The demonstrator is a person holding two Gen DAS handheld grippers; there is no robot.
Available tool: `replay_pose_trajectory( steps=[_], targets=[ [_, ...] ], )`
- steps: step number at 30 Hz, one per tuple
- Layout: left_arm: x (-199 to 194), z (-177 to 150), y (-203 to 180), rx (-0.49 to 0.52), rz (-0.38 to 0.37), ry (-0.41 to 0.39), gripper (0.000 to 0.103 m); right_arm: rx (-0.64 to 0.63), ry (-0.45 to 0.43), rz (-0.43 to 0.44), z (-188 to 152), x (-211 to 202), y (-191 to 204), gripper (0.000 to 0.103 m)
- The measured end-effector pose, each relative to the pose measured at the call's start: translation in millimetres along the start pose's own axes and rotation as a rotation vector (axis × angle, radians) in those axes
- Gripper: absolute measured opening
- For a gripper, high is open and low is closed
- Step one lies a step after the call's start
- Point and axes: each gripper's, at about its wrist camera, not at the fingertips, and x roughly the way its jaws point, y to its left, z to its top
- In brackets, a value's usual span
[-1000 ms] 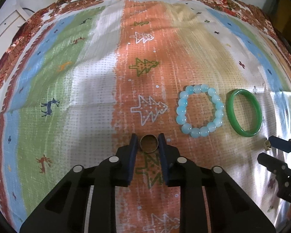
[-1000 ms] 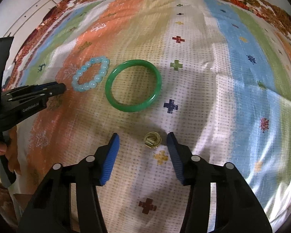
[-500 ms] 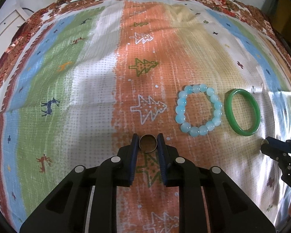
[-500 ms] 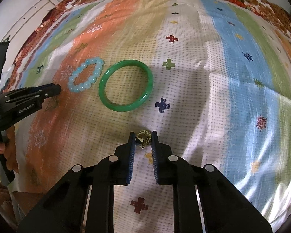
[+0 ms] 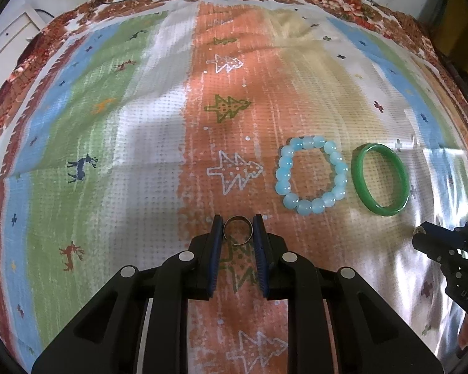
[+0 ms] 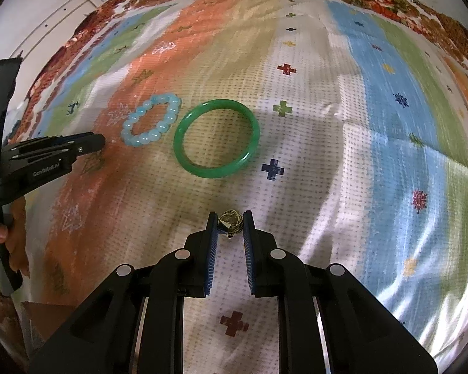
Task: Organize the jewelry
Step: 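Grasp the small gold ring with the left gripper while the right grasps the gold charm, then lift the gold ring and gold charm and carry them over the tin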
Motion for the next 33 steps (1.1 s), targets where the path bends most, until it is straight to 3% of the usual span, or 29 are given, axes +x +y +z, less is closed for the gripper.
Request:
replay_pose_trajectory(
  steps=[20,33],
  targets=[
    [-38,-18,-7,-0.013,-0.029,-0.046,0.019,-0.047,-0.137,0.049,-11,-49,23,0.017],
    [-79,-37,-17,-0.010,-0.053,-0.130,0.019,-0.050,-0.226,0.065,-29,-79,30,0.017]
  ],
)
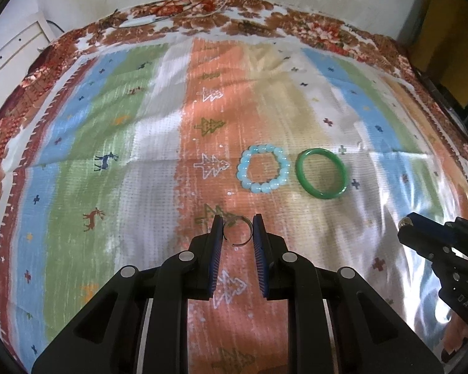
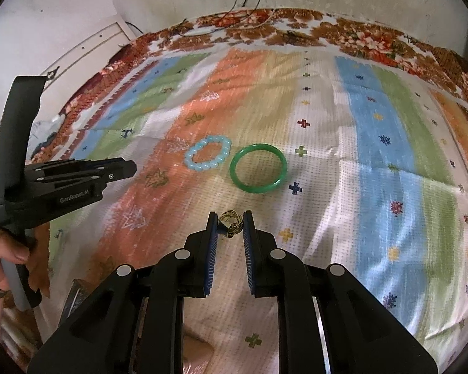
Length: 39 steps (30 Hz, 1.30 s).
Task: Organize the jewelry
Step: 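Lift the gold ring and gold charm and carry them over the tin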
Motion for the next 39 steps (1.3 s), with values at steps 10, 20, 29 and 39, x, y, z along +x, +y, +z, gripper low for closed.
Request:
replay_pose_trajectory(
  steps=[10,20,29,39],
  targets=[
    [-34,-16,-12,0.023,-0.024,-0.074,0.019,-0.065,-0.063,-0.015,-12,-19,17,0.017],
    [-59,-34,-18,0.039,-0.037,-0.114,0.019,-0.060,-0.091,0.005,-23,-36,25,0.017],
    [-83,-51,-22,0.050,-0.053,-0.153,0.019,-0.080,-0.135,0.009,-33,-53,33,0.017],
    [-104,-71,-25,0.061,-0.045,-0.186,0.019,-0.072,-0.154,0.026,-46,-69,40,0.017]
  ],
)
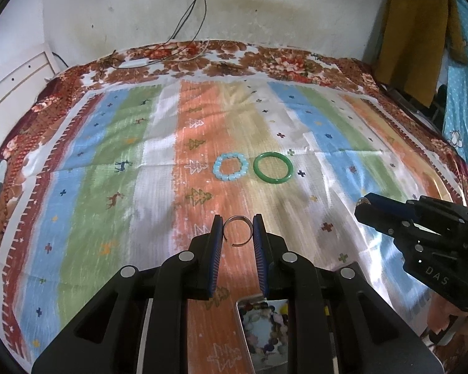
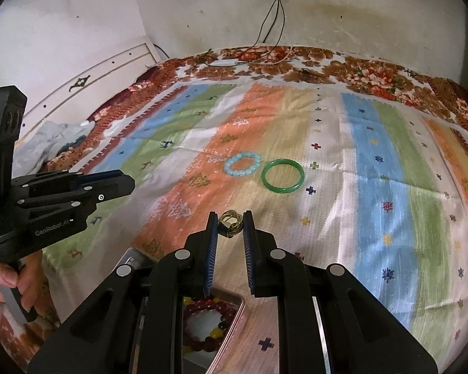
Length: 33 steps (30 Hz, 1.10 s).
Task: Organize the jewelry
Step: 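Lift the gold ring and gold charm and carry them over the tin, then open both grippers to drop the ring and charm into the tin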
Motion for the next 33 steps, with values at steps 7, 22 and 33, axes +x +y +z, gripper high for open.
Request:
replay_pose_trajectory(
  steps=[7,22,33],
  targets=[
    [-11,-12,-5,0.009,-0.008,-0.006,0.019,-0.022,0.027,0.020,-13,-5,10,0.017],
    [-30,-34,-18,0.031,-0.033,-0.016,0.019,-0.034,0.043,0.039,-31,-17,22,0.017],
    [-38,-48,-26,0.057,-0.031,-0.021,0.019,-0.047,0.051,0.063,-45,-24,33,0.017]
  ],
)
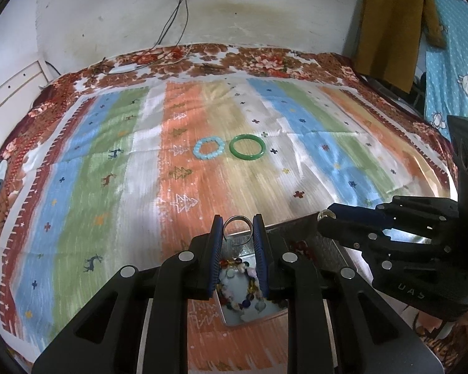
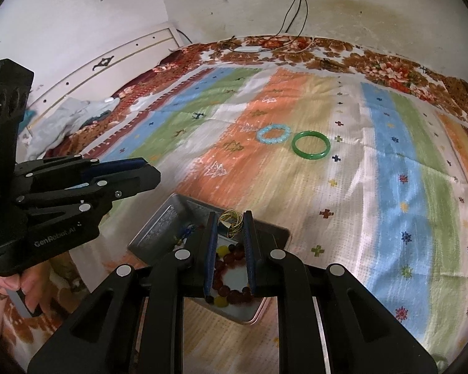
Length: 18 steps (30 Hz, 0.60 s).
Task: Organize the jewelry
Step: 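Open both grippers to drop the ring and charm into the tin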
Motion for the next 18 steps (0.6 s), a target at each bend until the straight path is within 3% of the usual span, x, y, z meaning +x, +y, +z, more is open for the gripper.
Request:
replay_pose_trajectory(
  steps=[11,13,14,15,18],
  targets=[
    [0,-8,-5,0.008,-0.003,0.015,0.019,-0.004,0.019,0.019,-7,1,2,0.017],
    [2,-7,-3,-0.007,-0.019,0.028,0.024,0.001,0.027,0.029,-8,2,2,0.017],
    [2,-8,-1,-0.021,-0.017,0.033,0.033,0.004,0.034,0.032,-8,4,1,0.017],
    [2,-7,1,-0.029,-0.015,0.033,0.035,0.011,0.040,0.026,-8,5,0,0.019],
    [1,-5,6,-0.053,-0.004,0.030,0.035,0.018,0.039,0.011,-8,5,-3,0.029]
  ],
)
